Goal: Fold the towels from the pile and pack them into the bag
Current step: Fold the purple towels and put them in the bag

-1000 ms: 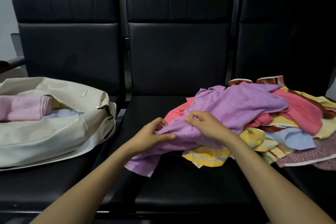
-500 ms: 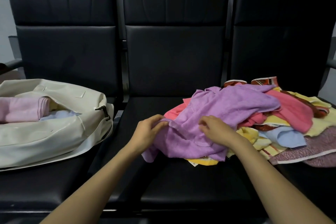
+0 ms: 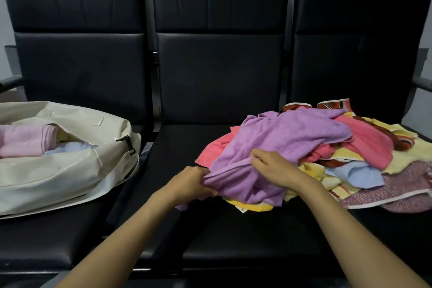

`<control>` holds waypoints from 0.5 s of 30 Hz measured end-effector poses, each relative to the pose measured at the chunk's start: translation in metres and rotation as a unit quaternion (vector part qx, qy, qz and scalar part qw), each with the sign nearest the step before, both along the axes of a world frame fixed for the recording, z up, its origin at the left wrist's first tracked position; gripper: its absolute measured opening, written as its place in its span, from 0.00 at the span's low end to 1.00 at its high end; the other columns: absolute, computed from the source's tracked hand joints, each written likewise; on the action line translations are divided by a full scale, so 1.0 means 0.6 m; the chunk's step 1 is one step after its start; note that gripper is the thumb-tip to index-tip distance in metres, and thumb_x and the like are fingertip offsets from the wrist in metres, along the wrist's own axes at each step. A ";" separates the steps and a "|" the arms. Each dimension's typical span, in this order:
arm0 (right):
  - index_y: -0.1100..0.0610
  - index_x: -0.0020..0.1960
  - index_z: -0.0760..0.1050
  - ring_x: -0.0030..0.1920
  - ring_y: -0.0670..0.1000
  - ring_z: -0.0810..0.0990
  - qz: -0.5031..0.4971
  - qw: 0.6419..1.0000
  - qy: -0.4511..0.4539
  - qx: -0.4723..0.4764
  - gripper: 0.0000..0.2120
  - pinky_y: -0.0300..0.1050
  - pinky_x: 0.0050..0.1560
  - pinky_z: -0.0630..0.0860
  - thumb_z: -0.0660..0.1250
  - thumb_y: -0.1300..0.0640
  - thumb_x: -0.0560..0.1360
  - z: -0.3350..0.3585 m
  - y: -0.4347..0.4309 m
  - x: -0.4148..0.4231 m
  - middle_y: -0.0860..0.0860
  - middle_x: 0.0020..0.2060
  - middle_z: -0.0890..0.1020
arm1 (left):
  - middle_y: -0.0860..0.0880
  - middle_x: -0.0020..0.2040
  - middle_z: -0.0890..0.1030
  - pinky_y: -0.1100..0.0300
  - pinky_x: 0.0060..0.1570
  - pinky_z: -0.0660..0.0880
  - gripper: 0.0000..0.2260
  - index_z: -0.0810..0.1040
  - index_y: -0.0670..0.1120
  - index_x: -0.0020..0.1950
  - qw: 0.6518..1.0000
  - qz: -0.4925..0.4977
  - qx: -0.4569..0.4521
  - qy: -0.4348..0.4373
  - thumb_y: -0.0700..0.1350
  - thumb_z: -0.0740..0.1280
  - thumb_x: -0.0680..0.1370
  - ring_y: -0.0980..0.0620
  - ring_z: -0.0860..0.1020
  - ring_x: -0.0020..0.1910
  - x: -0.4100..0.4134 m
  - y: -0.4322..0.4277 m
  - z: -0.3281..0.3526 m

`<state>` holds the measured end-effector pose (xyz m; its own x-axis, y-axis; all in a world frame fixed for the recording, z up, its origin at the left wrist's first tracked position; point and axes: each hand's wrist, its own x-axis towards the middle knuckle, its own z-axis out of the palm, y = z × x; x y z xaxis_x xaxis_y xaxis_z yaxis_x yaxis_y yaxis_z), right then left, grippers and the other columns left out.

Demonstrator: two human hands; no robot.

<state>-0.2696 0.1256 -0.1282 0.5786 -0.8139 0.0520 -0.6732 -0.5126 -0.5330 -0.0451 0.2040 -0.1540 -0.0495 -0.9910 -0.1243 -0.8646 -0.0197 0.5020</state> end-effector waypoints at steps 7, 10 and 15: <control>0.49 0.48 0.73 0.43 0.43 0.75 0.037 0.998 0.003 0.056 0.11 0.42 0.45 0.72 0.68 0.43 0.73 0.001 0.031 0.004 0.43 0.40 0.78 | 0.47 0.52 0.74 0.57 0.47 0.71 0.09 0.79 0.47 0.53 0.988 0.053 -0.059 -0.129 0.41 0.61 0.78 0.45 0.77 0.53 0.023 -0.005 -0.015; 0.44 0.52 0.71 0.44 0.43 0.75 0.054 0.995 0.072 0.051 0.19 0.38 0.43 0.71 0.74 0.40 0.67 -0.008 0.036 -0.005 0.41 0.42 0.77 | 0.47 0.49 0.79 0.56 0.46 0.73 0.11 0.78 0.45 0.52 0.993 0.059 -0.098 0.016 0.34 0.61 0.75 0.47 0.79 0.48 0.024 -0.003 -0.010; 0.45 0.58 0.72 0.47 0.50 0.77 0.069 0.990 0.120 0.030 0.18 0.44 0.46 0.73 0.70 0.44 0.71 -0.024 0.033 -0.007 0.46 0.46 0.79 | 0.51 0.45 0.80 0.60 0.43 0.73 0.14 0.74 0.47 0.49 0.967 0.051 -0.120 0.220 0.29 0.57 0.73 0.55 0.76 0.43 0.003 0.012 0.008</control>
<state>-0.2736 0.1457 -0.1428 0.6739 -0.7242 -0.1464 -0.7104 -0.5806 -0.3979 -0.0433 0.2113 -0.1494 0.0547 -0.9912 0.1203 -0.5666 0.0684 0.8211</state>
